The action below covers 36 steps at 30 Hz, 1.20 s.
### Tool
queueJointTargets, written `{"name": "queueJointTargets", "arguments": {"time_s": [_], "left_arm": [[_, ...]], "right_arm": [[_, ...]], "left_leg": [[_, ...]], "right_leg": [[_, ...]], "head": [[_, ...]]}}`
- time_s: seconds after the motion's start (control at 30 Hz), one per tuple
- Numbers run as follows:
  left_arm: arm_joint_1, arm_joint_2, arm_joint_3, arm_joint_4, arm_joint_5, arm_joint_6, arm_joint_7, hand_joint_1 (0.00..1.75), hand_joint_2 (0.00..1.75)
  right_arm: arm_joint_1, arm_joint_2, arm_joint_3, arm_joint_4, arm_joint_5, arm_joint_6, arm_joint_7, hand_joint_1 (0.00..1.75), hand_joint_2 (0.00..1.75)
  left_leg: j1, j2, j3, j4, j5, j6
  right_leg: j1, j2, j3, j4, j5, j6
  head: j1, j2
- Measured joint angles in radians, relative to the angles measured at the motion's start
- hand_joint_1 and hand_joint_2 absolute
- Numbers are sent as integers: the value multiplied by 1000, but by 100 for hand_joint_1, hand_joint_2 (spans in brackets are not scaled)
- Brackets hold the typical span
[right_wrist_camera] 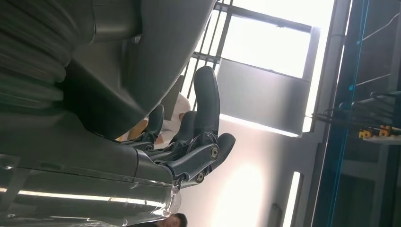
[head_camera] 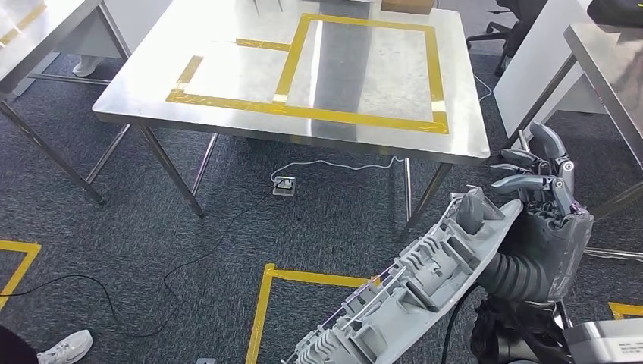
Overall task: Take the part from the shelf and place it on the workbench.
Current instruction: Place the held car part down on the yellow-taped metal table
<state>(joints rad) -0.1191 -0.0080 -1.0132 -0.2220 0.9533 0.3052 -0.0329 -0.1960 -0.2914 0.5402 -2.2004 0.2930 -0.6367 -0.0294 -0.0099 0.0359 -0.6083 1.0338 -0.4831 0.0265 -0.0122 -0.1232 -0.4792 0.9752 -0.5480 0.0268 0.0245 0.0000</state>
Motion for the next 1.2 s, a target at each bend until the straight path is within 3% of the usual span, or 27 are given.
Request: {"name": "queueJointTargets", "arguments": {"time_s": [1.2], "left_arm": [[0,0,0,0,6,-12,-5,0,175]], "right_arm": [[7,0,0,0,-3,-2,-5,175,175]], "left_leg": [[3,-1,1,0,0,0]], "right_leg": [[2,0,0,2,-2,1]], "head": [[-1,0]]}}
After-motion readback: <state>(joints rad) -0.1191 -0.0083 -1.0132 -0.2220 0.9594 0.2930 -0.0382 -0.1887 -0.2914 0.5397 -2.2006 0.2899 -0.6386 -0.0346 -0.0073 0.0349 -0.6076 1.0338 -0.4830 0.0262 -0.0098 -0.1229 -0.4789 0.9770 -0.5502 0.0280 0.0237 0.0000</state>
